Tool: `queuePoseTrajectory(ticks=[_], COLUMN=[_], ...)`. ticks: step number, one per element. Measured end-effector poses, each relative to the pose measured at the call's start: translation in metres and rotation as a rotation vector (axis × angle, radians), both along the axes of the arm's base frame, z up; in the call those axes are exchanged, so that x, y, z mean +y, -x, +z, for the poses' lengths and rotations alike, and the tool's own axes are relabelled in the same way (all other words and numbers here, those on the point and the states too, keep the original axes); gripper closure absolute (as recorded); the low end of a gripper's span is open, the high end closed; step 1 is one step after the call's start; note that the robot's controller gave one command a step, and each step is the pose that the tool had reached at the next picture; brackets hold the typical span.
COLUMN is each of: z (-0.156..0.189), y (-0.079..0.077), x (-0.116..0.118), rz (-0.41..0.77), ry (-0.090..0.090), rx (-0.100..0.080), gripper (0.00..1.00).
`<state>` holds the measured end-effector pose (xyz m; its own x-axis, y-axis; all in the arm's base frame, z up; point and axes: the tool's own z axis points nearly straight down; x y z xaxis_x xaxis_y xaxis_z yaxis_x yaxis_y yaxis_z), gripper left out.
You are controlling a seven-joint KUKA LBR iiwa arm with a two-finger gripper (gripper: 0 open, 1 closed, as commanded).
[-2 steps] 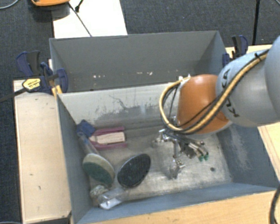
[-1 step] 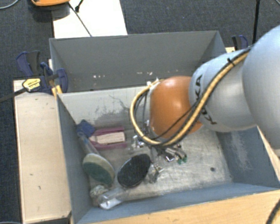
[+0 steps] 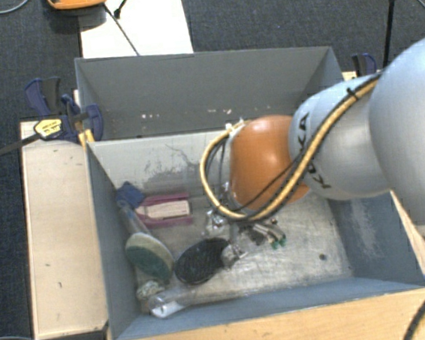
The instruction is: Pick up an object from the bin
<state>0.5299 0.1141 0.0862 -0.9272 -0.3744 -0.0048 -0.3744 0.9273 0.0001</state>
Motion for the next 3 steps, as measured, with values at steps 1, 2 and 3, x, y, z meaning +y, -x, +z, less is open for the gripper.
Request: queuePoseTrajectory(ticks=[1,2,3], z=[0.107,0.102,-0.009], y=[0.001,0.003,0.036], x=[0.005,0.005,0.010], rz=[0.006,0.006,0.171], ry=[-0.001,0.001,0.004], rx=[-0.006,0.002,0.007], gripper=[1.00,0.00,0.00])
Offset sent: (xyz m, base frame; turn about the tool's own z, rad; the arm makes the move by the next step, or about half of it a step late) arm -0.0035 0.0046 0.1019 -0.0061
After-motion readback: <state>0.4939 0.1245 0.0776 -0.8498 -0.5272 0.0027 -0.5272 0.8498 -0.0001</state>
